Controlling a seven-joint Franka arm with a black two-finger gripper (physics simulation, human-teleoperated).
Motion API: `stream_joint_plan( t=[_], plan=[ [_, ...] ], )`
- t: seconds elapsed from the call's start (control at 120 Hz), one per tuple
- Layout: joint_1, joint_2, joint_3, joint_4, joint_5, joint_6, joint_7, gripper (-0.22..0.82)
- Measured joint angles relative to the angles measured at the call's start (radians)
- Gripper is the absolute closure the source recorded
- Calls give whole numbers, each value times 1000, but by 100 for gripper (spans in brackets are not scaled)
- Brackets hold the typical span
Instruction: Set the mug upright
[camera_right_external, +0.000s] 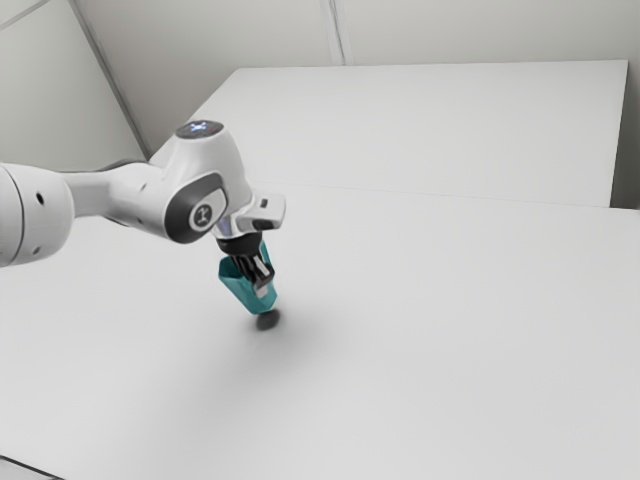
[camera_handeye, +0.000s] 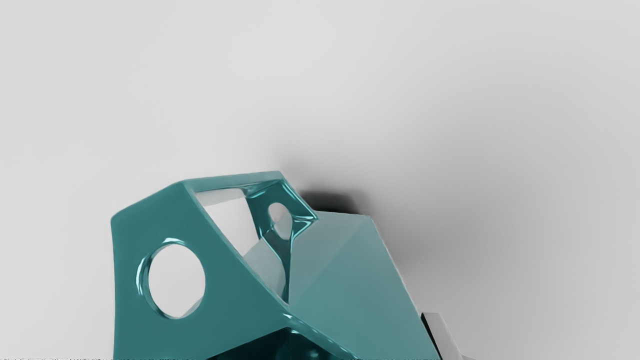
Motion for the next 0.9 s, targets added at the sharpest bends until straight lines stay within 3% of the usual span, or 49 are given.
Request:
stream_joint_plan(
  t=[0.9],
  plan=[
    [-16,16,25,-67,113,80,-101,78]
  ],
)
